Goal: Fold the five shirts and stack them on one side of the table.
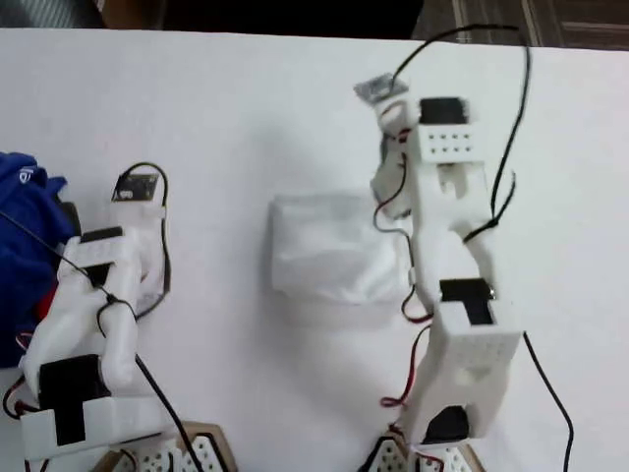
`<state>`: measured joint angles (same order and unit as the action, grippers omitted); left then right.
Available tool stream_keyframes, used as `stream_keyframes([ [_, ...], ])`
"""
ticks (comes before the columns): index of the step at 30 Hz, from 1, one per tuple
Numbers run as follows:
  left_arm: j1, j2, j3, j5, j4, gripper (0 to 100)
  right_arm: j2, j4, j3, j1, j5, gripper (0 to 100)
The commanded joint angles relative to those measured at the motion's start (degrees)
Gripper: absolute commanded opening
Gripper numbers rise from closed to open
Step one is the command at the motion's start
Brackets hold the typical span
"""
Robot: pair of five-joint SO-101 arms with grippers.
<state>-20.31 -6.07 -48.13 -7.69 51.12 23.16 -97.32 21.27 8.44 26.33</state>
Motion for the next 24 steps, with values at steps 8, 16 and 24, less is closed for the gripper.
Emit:
stream_keyframes([
  [8, -0.4, 0.4, 1.6, 0.5, -1.6, 3, -13.1, 17.3, -31.4, 0.1, 1.8, 2.3],
  [16, -0.4, 0.4, 1.6, 0.5, -1.6, 3, -13.8, 27.4, -36.1, -3.2, 8.1, 2.3],
  [24, -0.4, 0.4, 1.6, 0.5, -1.6, 3, -26.9, 15.0, -33.8, -2.6, 7.8, 2.3],
])
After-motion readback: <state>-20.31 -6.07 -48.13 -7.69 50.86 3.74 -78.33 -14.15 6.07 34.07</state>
